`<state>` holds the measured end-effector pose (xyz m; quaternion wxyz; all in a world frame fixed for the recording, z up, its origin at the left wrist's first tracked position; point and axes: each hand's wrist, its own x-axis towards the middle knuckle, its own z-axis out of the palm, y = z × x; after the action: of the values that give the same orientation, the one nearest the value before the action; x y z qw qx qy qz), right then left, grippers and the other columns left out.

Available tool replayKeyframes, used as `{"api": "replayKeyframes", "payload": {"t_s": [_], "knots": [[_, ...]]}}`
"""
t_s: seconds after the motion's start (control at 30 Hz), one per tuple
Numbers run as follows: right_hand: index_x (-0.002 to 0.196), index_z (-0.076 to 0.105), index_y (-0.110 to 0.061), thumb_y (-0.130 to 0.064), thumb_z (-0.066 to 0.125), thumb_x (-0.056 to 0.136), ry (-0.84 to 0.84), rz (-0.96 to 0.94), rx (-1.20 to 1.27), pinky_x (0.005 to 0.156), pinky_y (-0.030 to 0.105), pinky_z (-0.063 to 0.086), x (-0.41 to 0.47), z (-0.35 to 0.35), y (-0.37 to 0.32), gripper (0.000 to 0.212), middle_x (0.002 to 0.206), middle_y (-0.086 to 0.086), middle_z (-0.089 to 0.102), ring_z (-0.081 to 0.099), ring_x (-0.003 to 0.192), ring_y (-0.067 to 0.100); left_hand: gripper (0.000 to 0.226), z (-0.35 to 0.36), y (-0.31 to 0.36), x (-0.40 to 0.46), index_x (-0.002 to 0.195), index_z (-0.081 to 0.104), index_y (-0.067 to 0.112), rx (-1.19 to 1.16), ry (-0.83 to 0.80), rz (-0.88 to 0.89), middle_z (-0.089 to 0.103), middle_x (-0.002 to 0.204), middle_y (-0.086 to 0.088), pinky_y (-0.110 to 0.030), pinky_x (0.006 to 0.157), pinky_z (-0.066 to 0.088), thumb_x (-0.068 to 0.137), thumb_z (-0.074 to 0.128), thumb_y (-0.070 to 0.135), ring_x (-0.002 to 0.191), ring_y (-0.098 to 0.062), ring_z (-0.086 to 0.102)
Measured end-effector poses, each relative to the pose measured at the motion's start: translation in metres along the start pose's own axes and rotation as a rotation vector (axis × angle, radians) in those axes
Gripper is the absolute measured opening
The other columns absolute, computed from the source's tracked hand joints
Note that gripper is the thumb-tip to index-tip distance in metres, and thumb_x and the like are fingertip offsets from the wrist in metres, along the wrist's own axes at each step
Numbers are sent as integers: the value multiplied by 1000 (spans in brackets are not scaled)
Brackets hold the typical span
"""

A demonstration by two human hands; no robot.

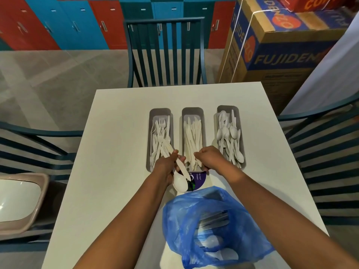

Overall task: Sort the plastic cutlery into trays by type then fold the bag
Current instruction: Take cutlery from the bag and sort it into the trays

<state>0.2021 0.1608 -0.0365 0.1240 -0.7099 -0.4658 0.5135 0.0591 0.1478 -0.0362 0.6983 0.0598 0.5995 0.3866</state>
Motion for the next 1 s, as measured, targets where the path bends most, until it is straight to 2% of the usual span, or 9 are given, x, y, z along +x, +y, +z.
{"api": "replayKeyframes", "payload": {"t_s": [0.17, 0.3, 0.37, 0.43, 0.53, 0.7, 0.83, 0.9, 1.0], "knots": [[69, 52, -10, -27, 55, 91, 98, 28, -35, 66, 29, 46, 11, 3, -7, 28, 58, 9, 53, 58, 58, 27, 26, -4, -2, 3, 79, 57, 9, 88, -51, 9, 58, 68, -2, -13, 33, 38, 99, 45, 20, 53, -10, 61], [101, 63, 4, -30, 56, 92, 161, 1, -220, 81, 32, 50, 10, 6, -11, 35, 98, 21, 67, 65, 96, 33, 31, -9, -1, 9, 79, 60, 9, 237, -36, 58, 66, 49, 3, -15, 34, 36, 99, 45, 27, 46, -9, 61], [90, 63, 2, -32, 54, 92, 75, -55, -209, 68, 28, 48, 3, 9, -15, 35, 89, 22, 65, 64, 79, 29, 34, -10, 1, 12, 88, 66, 3, 298, -15, 69, 66, 53, -2, -18, 43, 44, 98, 48, 30, 49, -14, 60], [75, 56, -3, -38, 52, 94, -141, -51, -103, 54, 25, 46, -6, 15, -17, 40, 72, 16, 58, 58, 54, 21, 36, -10, 2, 14, 95, 68, -1, 353, 28, 104, 66, 56, -4, -21, 53, 48, 96, 51, 31, 52, -16, 60], [79, 54, -3, -31, 51, 96, -394, 31, 141, 44, 22, 50, -15, 26, -15, 33, 70, 9, 57, 58, 41, 11, 35, -8, 1, 17, 96, 70, 4, 384, 51, 161, 67, 69, -11, -26, 59, 46, 97, 49, 32, 61, -20, 56], [68, 55, -11, -15, 60, 91, -262, -39, 201, 46, 19, 50, -17, 31, -5, 24, 59, 4, 52, 56, 50, 9, 35, -3, -2, 18, 107, 68, 4, 417, 68, 206, 64, 88, -13, -24, 56, 46, 97, 50, 32, 63, -19, 56], [65, 57, -10, -5, 64, 87, -187, -50, 264, 51, 23, 52, -16, 30, 0, 24, 47, -2, 50, 50, 43, 7, 64, -7, -10, 30, 128, 55, 4, 422, 93, 199, 64, 119, -15, -44, 91, 53, 84, 59, 50, 104, -31, 63], [62, 55, -9, -2, 64, 86, -171, -41, 284, 52, 23, 53, -15, 29, 0, 26, 50, 0, 49, 50, 38, 6, 69, -11, -16, 43, 132, 50, 4, 432, 98, 192, 62, 123, -16, -48, 96, 50, 83, 59, 52, 111, -34, 61], [67, 55, -8, -1, 62, 87, -163, -19, 339, 54, 25, 54, -14, 27, -2, 22, 62, 3, 49, 53, 36, 9, 54, -4, -9, 28, 125, 56, 4, 446, 60, 210, 66, 116, -15, -47, 95, 51, 89, 58, 44, 106, -32, 64]]}}
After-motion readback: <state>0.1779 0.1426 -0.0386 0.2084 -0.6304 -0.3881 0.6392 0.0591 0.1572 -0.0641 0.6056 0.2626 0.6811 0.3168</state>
